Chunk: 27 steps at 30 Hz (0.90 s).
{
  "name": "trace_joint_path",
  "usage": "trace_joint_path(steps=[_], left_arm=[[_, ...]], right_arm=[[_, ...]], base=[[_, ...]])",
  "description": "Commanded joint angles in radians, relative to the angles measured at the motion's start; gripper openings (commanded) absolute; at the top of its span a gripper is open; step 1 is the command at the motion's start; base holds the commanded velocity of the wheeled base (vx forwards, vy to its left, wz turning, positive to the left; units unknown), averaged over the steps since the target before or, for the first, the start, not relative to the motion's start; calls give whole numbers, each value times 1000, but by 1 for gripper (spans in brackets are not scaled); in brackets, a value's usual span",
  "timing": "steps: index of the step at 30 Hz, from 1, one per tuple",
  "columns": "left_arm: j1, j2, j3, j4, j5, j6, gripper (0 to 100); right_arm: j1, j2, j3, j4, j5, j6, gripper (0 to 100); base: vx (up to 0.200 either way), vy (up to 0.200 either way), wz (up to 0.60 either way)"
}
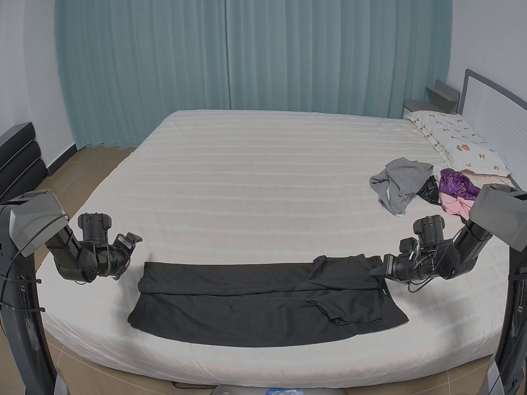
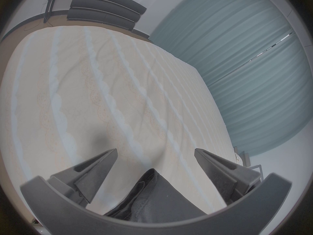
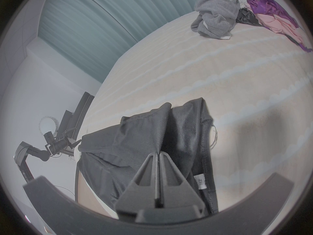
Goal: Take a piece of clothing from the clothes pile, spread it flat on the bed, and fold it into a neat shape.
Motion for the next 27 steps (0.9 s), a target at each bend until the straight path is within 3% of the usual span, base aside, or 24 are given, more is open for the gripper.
trace_joint_path(steps=[1,26,27], left_arm=[[0,-2,0,2,0,-1,100],[3,-28,28,11,-21,-2,100],[3,-38,42,11,-31,-2,100]], right_arm=[[0,-7,16,2,-1,-1,0],[-2,-54,141,3,-19,-21,0],[0,-56,141,2,-24,-18,100]], base=[[0,0,0],[0,0,0],[0,0,0]])
